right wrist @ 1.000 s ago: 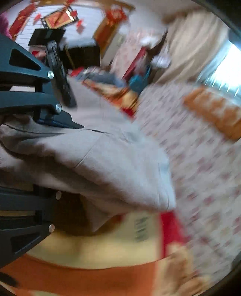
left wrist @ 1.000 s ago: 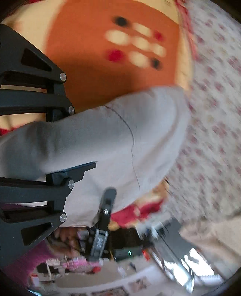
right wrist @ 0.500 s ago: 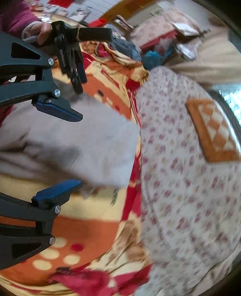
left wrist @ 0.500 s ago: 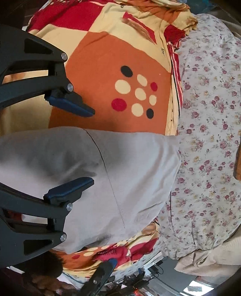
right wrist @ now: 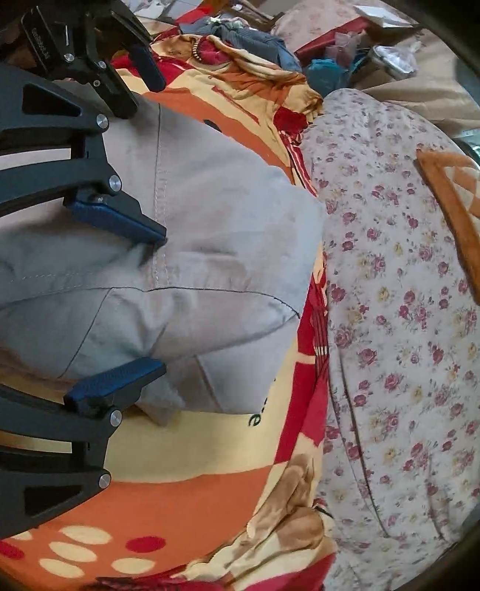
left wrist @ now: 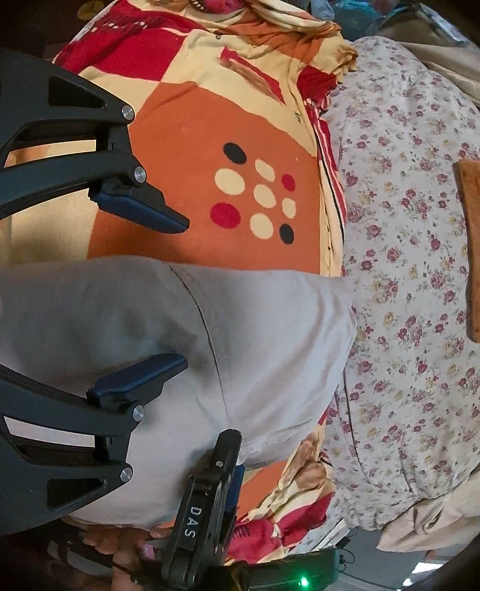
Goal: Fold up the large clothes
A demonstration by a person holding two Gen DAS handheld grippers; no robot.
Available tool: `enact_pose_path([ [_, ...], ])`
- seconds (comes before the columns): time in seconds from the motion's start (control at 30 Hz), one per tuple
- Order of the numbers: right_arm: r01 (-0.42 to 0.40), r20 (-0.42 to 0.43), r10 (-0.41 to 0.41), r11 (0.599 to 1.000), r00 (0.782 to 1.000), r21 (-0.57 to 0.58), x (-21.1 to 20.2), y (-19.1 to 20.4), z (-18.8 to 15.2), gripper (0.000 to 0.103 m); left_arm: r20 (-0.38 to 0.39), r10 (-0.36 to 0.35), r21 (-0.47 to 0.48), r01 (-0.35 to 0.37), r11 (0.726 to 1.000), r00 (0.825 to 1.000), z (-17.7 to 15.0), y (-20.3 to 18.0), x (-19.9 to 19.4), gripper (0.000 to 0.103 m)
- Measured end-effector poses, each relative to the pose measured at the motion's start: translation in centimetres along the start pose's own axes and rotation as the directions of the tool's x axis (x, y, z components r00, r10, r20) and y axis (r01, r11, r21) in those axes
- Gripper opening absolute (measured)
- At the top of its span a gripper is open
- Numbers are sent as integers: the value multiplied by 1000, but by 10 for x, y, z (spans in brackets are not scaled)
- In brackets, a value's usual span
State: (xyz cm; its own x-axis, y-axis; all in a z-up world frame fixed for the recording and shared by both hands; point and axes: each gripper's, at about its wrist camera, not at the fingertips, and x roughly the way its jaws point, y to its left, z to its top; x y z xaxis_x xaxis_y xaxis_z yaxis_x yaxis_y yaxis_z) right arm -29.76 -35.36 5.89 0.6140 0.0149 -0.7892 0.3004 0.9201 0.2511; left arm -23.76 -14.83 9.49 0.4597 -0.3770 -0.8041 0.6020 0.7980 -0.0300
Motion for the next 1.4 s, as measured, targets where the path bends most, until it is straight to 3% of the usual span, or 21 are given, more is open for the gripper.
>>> enact_pose_path([
  [0.27,32,81,-32,999,996,11,-47,14,-19,63,37,8,6,-9,1000,999,-3,-8,-11,68],
  [0.5,128,149,-124,992,981,-18,-72,37,-32,74,83,34,0,-34,999,996,-4,-11,-24,68],
  [0.8,158,160,-154,987,975,-13,-77,46,-34,82,116,46,-11,-45,999,992,-7,-11,-34,68],
  [1.4,158,143,-155,987,978,-10,-71,46,-33,82,117,56,-13,-55,998,992,-6,-10,-30,68],
])
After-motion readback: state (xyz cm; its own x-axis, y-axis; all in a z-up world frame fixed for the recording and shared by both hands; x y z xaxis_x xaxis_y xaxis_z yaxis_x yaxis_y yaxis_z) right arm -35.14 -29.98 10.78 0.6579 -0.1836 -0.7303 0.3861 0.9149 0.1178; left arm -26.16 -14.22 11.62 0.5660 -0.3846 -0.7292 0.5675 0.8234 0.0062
